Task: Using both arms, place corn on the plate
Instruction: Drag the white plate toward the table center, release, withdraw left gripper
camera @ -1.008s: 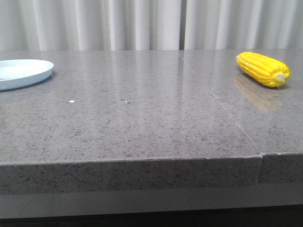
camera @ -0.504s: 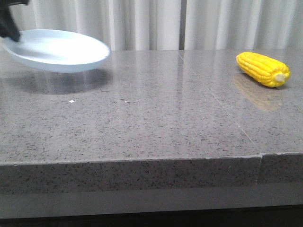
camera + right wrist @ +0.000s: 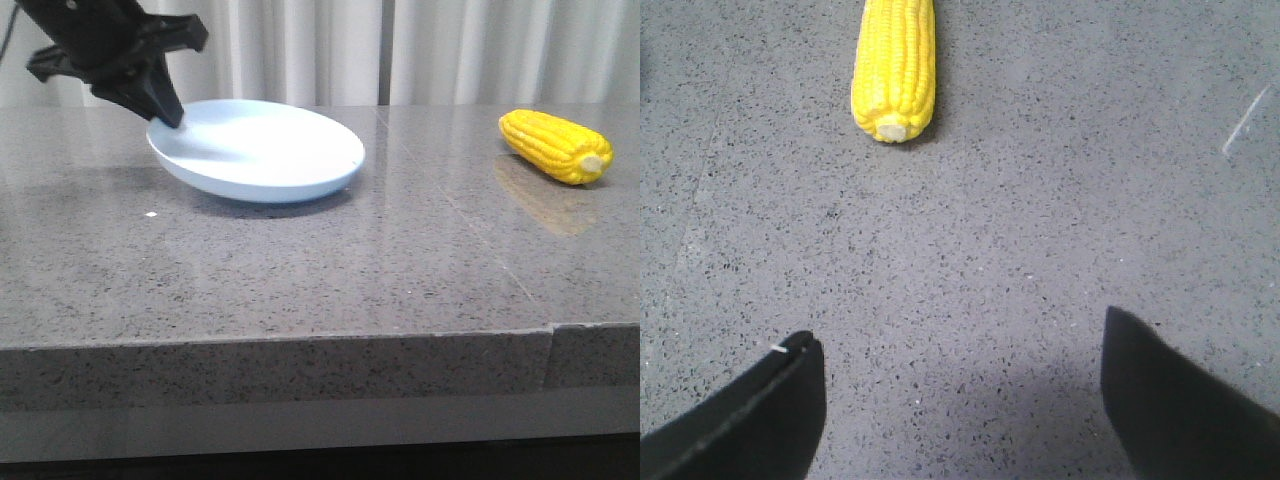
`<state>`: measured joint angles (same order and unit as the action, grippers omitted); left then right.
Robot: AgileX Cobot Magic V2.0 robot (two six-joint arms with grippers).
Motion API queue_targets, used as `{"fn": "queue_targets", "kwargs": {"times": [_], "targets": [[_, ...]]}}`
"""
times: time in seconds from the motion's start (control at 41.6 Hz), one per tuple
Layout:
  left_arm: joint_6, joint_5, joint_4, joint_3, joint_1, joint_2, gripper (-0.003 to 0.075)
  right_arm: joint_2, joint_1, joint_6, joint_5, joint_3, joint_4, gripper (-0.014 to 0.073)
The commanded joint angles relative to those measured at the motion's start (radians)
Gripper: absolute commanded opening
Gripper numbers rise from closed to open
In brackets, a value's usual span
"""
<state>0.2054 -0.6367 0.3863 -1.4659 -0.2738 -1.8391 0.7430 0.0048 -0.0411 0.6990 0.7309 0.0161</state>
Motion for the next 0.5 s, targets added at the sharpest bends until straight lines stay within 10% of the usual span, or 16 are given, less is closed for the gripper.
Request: {"fn": "queue_targets", "kwargs": {"times": [0.0, 0.168, 0.48], "targets": [[0.0, 0.055, 0.027, -0.032, -0.014, 0.03, -0.002, 0.001, -0.003, 0.006, -0.059, 0.032, 0.002, 0.0594], [-0.002, 0.012, 0.037, -0.032, -0.014, 0.022, 0.001, 0.001, -0.003, 0.006, -0.059, 0.032, 0.002, 0.0594], [-0.002, -0.002, -0.034, -0.032, -0.014, 0.068, 0.0424, 0.001, -0.003, 0.006, -0.059, 0.032, 0.002, 0.0594]]}}
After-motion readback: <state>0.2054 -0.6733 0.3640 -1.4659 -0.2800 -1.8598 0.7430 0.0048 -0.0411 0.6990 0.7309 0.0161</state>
